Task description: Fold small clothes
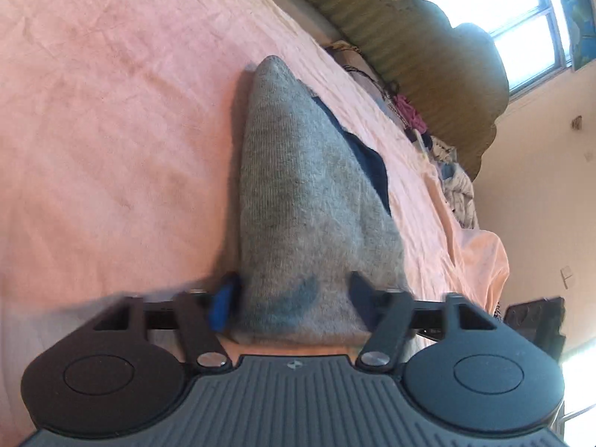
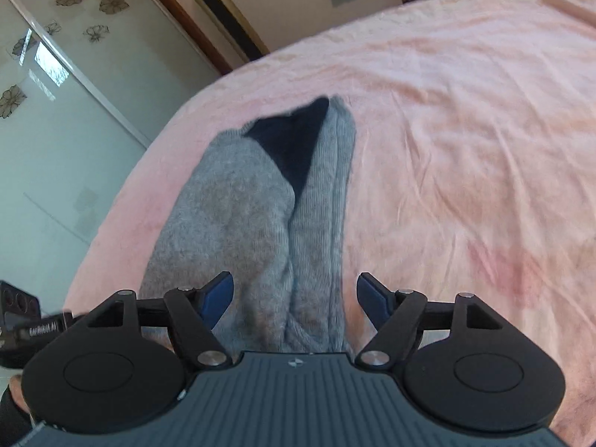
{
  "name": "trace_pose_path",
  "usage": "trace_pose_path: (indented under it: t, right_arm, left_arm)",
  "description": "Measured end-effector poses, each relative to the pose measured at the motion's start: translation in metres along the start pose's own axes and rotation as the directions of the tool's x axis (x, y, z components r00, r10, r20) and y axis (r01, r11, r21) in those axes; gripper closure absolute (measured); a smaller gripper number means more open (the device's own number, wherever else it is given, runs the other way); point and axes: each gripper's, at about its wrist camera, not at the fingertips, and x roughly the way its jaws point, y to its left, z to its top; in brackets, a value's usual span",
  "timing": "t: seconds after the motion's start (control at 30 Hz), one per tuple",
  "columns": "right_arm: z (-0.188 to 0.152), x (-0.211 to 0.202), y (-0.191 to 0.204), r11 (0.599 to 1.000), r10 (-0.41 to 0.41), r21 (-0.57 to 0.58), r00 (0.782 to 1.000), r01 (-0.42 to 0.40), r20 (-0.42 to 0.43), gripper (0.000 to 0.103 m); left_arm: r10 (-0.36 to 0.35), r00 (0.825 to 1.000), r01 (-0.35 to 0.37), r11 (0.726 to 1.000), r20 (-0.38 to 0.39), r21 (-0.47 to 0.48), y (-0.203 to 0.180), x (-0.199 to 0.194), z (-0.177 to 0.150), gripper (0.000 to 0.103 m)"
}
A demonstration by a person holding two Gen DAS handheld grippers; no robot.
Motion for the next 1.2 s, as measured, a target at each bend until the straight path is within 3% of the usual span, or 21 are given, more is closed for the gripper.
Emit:
trace_pose_path:
  t: [0.03,0.07,0.1,0.2,0.3,0.37,0.43,0.47,0.5,0.57,0.63,0.73,0.8,0.83,0.87,0.97,1.07,1.13,1.2]
  right_arm:
    - [-0.003,0.002,0.003,1.000,0.008,-0.021,1.000,-0.008,0.002,0.049]
    - [-0.006,0.005,0.006,0.999,0.015,-0.028,0.999,-0.016,-0.030,0.068]
    - [-0.010,0.005,0.010,0.999,0.037,-0.033,0.998,-0.038,-0.048,0.079]
    - [-0.018,0.003,0.022,0.994,0.020,-0.108,0.999,-0.025,-0.045,0.079]
    - [-0.018,0.006,0.009,0.998,0.030,-0.061,0.999,-0.032,-0.038,0.082]
    - [-0.014,0.000,0.005,0.999,0.040,-0.023,0.999,-0.040,-0.019,0.072]
    - [-0.007,-0.014,0.009,1.000,0.005,-0.022,0.999,-0.004,0.036,0.045]
    - [-0.003,-0.027,0.012,1.000,-0.003,-0.031,0.995,0.006,0.101,0.041]
    - [0.005,-0.035,0.016,0.999,-0.003,-0.033,0.988,0.009,0.155,0.038]
    - [0.024,-0.037,0.028,0.999,0.029,-0.035,0.980,-0.022,0.199,0.038]
    - [0.039,-0.023,0.047,0.997,0.050,-0.072,0.978,-0.036,0.202,0.038]
    - [0.053,0.020,0.074,0.988,0.029,-0.155,0.992,-0.010,0.121,0.035]
    - [0.052,0.056,0.076,0.973,-0.079,-0.215,0.996,0.085,0.036,0.032]
    - [0.049,0.068,0.071,0.962,-0.109,-0.247,0.993,0.114,0.035,0.032]
    - [0.045,0.069,0.066,0.953,-0.089,-0.284,0.993,0.107,0.076,0.033]
    - [0.047,0.059,0.055,0.974,-0.059,-0.213,0.995,0.074,0.076,0.036]
    - [0.035,0.033,0.062,0.976,-0.100,-0.184,0.988,0.121,0.120,0.038]
    - [0.012,0.004,0.070,0.973,-0.093,-0.191,0.975,0.132,0.201,0.027]
    - [-0.019,-0.021,0.072,0.971,-0.087,-0.193,0.957,0.144,0.277,0.012]
  left_arm:
    - [0.039,0.999,-0.039,0.999,-0.023,0.013,-0.002,0.004,0.001,0.088]
    - [0.056,0.998,-0.056,0.998,-0.020,0.026,-0.004,0.004,0.001,0.089]
    - [0.068,0.998,-0.068,0.996,-0.005,0.053,-0.007,-0.001,0.001,0.089]
    - [0.155,0.987,-0.160,0.965,0.040,0.206,-0.020,-0.009,0.001,0.089]
    - [0.210,0.975,-0.220,0.926,0.066,0.306,-0.029,-0.012,-0.005,0.086]
    - [0.232,0.961,-0.272,0.891,0.148,0.364,-0.040,-0.030,-0.014,0.086]
    - [0.225,0.939,-0.320,0.844,0.259,0.430,-0.056,-0.046,-0.024,0.081]
    - [0.213,0.930,-0.336,0.820,0.299,0.463,-0.064,-0.049,-0.027,0.076]
    - [0.194,0.926,-0.343,0.794,0.325,0.501,-0.073,-0.046,-0.031,0.071]
    - [0.168,0.932,-0.332,0.755,0.322,0.565,-0.086,-0.032,-0.035,0.046]
    - [0.162,0.941,-0.317,0.729,0.296,0.607,-0.094,-0.010,-0.041,0.045]
    - [0.253,0.942,-0.334,0.719,0.219,0.610,-0.083,0.031,-0.043,0.046]
    - [0.224,0.939,-0.343,0.678,0.263,0.650,-0.080,0.034,-0.055,0.046]
    - [0.222,0.938,-0.345,0.672,0.266,0.655,-0.079,0.033,-0.056,0.046]
    - [0.223,0.940,-0.341,0.677,0.259,0.652,-0.080,0.031,-0.055,0.046]
    - [0.212,0.945,-0.323,0.715,0.248,0.619,-0.079,0.015,-0.052,0.046]
    - [0.206,0.938,-0.335,0.743,0.279,0.579,-0.074,-0.008,-0.061,0.045]
    - [0.204,0.939,-0.327,0.780,0.277,0.533,-0.067,-0.020,-0.070,0.045]
    - [0.222,0.931,-0.345,0.791,0.289,0.506,-0.062,-0.026,-0.082,0.045]
